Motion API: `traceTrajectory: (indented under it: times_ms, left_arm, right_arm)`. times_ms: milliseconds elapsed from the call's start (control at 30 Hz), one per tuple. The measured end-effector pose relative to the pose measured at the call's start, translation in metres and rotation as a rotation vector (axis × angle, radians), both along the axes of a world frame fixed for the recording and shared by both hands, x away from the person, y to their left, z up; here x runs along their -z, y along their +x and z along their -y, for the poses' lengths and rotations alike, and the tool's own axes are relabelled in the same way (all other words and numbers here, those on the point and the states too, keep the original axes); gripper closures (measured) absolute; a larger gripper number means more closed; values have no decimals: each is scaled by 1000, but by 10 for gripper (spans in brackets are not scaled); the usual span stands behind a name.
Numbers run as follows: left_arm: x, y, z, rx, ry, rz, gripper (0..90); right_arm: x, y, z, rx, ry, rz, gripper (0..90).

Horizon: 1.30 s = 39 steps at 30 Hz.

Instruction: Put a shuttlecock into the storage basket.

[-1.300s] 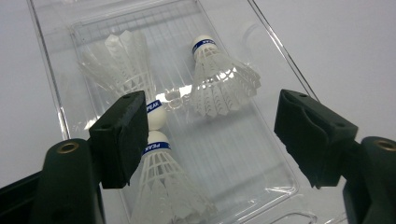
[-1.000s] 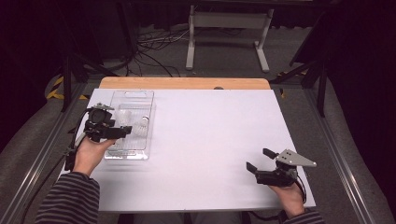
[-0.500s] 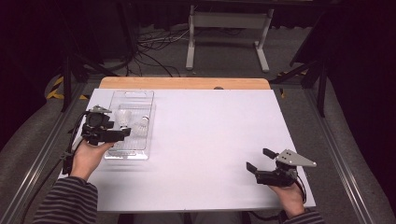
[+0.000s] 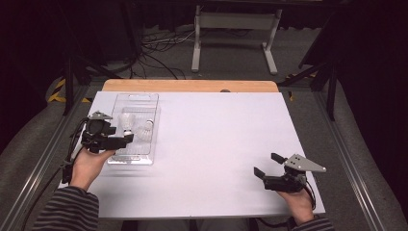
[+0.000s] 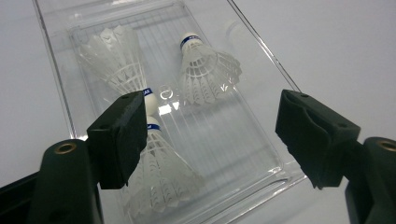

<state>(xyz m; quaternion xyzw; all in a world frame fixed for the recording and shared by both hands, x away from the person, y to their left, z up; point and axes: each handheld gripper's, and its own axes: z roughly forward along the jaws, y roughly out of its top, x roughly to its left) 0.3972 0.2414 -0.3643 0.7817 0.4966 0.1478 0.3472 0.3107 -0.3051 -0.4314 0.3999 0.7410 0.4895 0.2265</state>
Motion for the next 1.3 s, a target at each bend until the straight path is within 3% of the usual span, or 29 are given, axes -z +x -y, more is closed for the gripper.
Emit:
traceTrajectory:
  times_ms: [1300]
  left_arm:
    - [2, -28, -7, 5, -42, 36, 245]
  right_arm:
    - [0, -1, 0, 1, 2, -2, 119]
